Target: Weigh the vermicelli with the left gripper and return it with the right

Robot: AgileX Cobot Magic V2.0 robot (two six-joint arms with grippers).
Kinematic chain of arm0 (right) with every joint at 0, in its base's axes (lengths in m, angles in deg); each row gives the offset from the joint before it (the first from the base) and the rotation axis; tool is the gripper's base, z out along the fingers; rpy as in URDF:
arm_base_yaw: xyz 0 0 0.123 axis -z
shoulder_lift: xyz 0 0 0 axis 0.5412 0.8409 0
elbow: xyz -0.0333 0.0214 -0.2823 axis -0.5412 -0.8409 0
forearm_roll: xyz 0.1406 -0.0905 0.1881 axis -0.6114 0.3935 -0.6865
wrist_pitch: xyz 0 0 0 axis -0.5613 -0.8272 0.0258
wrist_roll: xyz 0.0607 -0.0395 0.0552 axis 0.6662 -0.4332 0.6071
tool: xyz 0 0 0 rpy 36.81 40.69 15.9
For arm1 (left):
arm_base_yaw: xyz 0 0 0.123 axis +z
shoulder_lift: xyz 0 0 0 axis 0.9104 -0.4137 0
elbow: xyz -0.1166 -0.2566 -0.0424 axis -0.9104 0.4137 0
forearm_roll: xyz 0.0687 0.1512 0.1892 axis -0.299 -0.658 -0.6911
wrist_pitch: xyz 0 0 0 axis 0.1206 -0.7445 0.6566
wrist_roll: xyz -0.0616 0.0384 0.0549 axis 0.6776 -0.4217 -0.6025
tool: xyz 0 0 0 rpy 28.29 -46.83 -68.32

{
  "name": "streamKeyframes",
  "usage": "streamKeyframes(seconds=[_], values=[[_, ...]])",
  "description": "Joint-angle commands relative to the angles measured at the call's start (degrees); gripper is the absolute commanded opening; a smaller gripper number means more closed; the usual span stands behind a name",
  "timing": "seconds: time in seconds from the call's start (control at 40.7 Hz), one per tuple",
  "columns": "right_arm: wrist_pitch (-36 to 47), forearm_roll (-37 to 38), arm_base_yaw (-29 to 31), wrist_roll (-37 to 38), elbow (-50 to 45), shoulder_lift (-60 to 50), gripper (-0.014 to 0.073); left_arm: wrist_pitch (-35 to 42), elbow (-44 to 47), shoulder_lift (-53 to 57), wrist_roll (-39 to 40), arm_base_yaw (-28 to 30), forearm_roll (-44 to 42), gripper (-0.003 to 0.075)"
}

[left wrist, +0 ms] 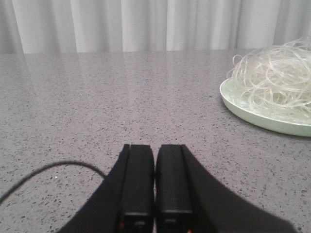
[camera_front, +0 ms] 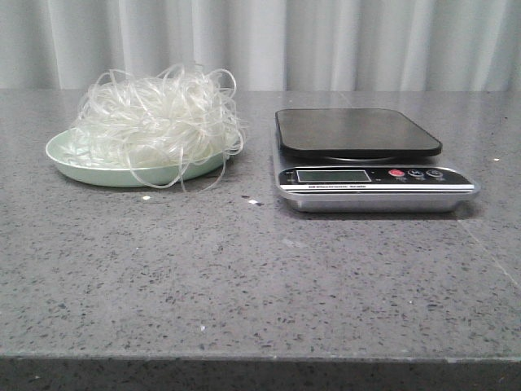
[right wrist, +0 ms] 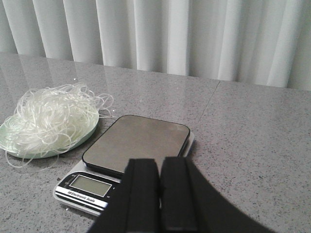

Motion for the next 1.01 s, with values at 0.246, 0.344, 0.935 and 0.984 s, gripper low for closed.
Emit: streamKeyframes(seconds=[0.246, 0.344, 0.935, 0.984], values=[[4.1, 2.8, 3.0, -0.6, 1.5, -0.1, 0.015, 4.6, 0.5, 1.2, 0.0, -0.1, 0.5, 0.0137], [3.8, 3.2, 8.1, -0.6, 0.3, -1.0, 0.015, 4.6, 0.5, 1.2, 0.0, -0.1, 0.5, 0.0137], [9.1, 3.4, 22.4, -0.6, -22.9, -20.6, 0.015, 4.6, 0.5, 1.2, 0.0, -0.1, 0.5, 0.0137], [8.8, 3.4, 22.4, -0.6, -22.9, -20.2, 0.015, 4.6, 0.5, 1.1, 0.0, -0.1, 0.5, 0.0137]])
